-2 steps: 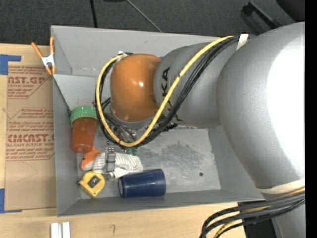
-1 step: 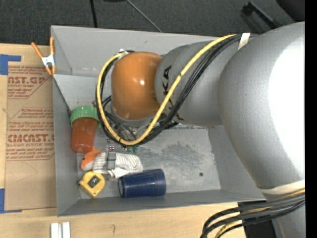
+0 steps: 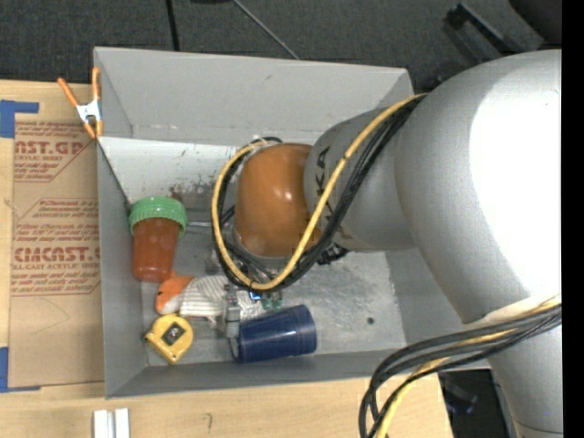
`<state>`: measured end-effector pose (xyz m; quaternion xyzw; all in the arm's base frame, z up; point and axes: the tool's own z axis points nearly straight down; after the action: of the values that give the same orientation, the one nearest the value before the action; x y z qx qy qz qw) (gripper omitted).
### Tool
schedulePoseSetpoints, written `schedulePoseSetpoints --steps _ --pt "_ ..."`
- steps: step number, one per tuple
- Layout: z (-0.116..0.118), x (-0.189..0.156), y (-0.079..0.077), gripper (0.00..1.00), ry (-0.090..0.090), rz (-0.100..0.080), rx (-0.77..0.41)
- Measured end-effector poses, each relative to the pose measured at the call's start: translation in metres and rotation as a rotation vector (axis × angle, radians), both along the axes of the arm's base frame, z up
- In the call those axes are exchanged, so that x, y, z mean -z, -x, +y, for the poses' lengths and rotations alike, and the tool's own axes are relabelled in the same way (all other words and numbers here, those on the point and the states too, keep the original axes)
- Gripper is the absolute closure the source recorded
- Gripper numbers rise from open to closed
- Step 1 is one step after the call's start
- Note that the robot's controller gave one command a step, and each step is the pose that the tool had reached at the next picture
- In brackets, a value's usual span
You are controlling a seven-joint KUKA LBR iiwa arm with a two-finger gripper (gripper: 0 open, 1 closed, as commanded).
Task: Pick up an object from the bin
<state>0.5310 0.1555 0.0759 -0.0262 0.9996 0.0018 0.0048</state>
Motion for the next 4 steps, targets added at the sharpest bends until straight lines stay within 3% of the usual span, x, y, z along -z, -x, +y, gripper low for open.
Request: schedulePoseSetpoints --steps 1,2,3,4 --pt "-0.006 -0.033 0.006 0.00 0.005 0.011 -0.043" --pt "-0.001 -0.024 0.002 0.00 -0.001 0.001 -0.022" --pt "0.034 0.008 0.024 0.00 0.003 0.010 -0.061" --pt "0.020 0.006 0.008 1.00 0.002 0.004 -0.053"
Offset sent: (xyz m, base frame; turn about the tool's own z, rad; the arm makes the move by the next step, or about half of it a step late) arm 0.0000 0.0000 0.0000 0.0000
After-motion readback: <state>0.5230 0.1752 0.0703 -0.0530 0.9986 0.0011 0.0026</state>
